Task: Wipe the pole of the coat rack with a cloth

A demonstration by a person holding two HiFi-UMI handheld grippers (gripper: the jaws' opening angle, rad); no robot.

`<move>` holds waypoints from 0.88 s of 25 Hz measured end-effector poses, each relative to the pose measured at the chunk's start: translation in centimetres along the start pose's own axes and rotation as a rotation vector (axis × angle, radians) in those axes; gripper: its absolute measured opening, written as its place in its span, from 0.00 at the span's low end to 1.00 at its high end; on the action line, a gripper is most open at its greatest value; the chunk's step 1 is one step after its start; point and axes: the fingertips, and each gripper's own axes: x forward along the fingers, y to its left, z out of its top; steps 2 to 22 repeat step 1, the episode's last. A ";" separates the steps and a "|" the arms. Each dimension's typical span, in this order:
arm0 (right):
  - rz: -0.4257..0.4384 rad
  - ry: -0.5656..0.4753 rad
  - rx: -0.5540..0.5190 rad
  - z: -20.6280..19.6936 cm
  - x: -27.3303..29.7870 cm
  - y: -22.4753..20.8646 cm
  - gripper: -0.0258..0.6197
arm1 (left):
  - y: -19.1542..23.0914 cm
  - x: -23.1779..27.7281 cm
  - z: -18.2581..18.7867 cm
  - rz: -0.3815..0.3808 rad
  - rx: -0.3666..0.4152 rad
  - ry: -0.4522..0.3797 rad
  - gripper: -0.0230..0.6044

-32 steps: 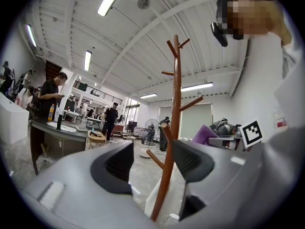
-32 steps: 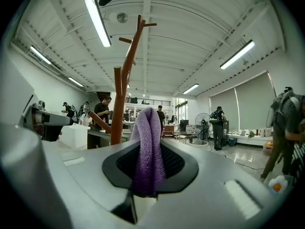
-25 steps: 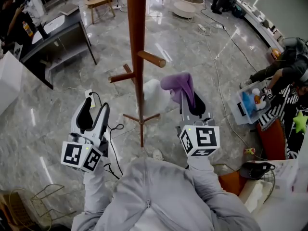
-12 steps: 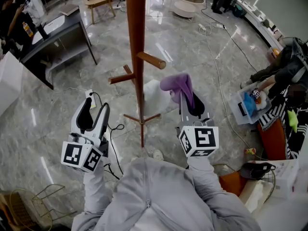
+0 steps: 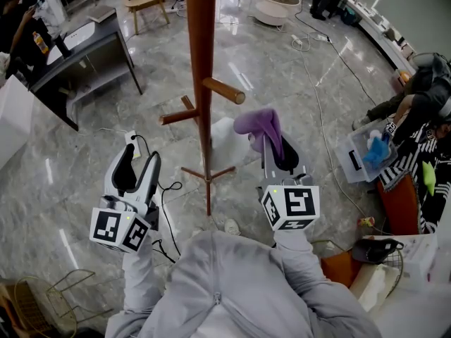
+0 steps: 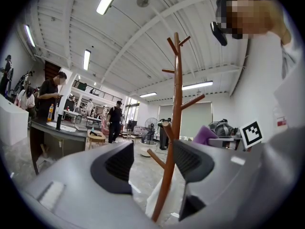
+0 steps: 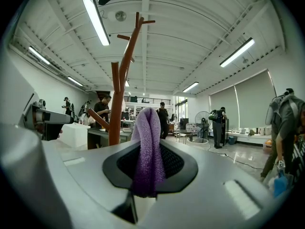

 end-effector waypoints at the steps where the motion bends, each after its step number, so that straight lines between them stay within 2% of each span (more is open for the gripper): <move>1: 0.000 0.001 0.000 -0.1 0.1 0.1 0.12 | 0.1 0.0 -0.1 0.000 0.000 0.000 0.48; 22: 0.000 0.001 0.000 -0.1 0.1 0.1 0.12 | 0.1 0.0 -0.1 0.000 0.000 0.000 0.48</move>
